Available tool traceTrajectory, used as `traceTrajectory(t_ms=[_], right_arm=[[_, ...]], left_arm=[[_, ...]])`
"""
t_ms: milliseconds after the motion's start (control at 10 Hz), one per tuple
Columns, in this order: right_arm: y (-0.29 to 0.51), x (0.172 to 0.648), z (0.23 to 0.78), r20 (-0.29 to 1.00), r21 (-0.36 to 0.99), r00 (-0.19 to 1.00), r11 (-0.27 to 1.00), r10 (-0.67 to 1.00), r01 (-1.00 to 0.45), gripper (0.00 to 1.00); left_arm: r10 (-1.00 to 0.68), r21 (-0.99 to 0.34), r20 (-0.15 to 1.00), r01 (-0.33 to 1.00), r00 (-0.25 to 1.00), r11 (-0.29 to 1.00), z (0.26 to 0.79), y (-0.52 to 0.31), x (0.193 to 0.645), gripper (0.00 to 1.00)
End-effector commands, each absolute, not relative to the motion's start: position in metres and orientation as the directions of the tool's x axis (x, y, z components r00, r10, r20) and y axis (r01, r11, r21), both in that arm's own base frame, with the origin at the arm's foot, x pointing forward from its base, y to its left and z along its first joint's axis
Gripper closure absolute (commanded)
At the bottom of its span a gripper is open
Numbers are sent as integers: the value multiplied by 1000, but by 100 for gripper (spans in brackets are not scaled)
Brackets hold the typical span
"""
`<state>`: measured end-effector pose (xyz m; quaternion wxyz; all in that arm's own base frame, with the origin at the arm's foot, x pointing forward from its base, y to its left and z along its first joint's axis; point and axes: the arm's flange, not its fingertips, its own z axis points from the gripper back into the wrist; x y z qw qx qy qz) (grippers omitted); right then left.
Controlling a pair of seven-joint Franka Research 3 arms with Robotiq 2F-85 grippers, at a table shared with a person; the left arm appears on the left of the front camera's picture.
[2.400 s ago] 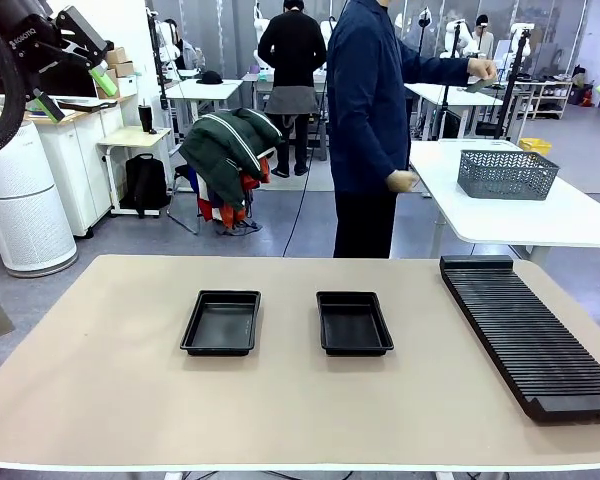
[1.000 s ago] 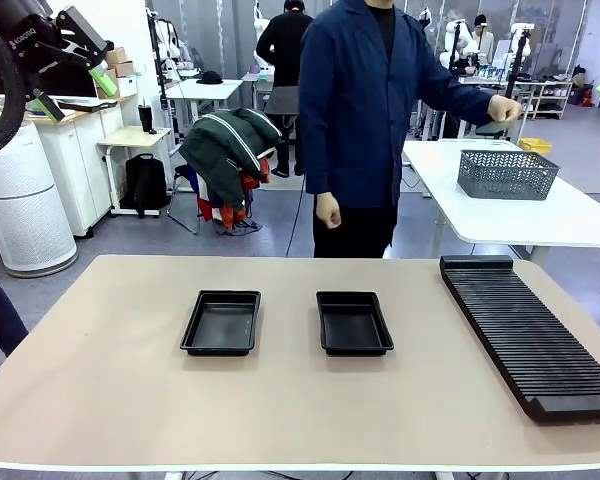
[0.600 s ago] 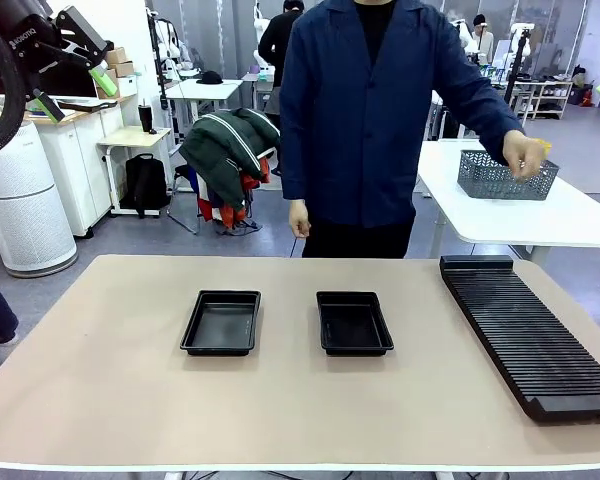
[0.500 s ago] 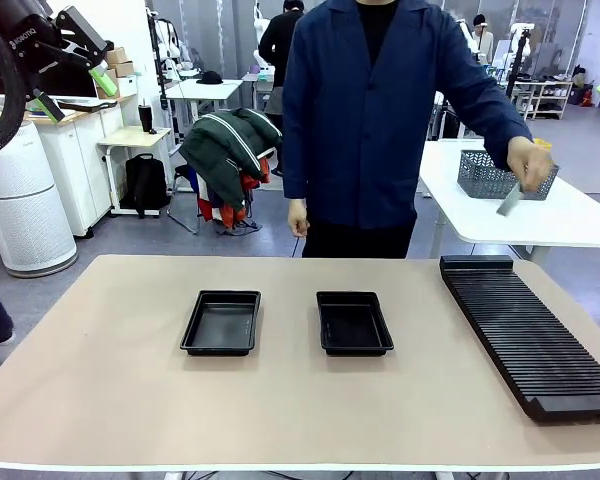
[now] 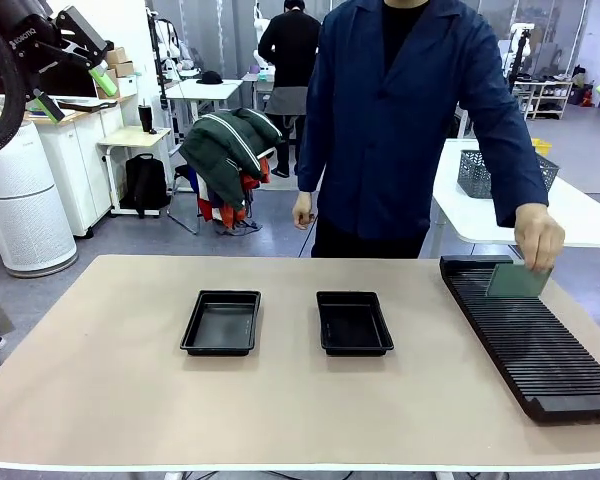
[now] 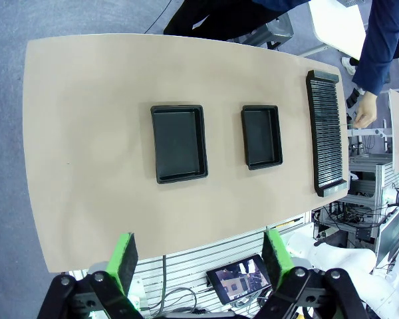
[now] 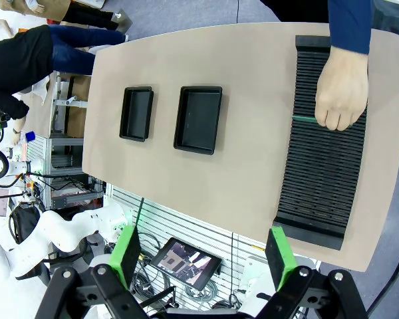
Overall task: Inspect and transfer BCBs to ESD trays.
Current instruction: Pick up the Blank PCB from the PCB Rack and place it in the left ESD tray.
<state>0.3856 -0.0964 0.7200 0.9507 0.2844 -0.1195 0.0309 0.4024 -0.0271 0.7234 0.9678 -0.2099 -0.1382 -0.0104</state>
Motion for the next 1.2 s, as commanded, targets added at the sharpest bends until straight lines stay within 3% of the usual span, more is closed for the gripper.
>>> traceTrajectory(t_ms=[0, 1100], right_arm=[[-96, 384, 720, 248, 534, 969, 836, -11, -128, 0], [-96, 384, 720, 248, 534, 969, 836, -11, -128, 0]], left_arm=[[42, -403, 279, 77, 959, 912, 723, -26, 401, 0], [42, -403, 279, 77, 959, 912, 723, -26, 401, 0]])
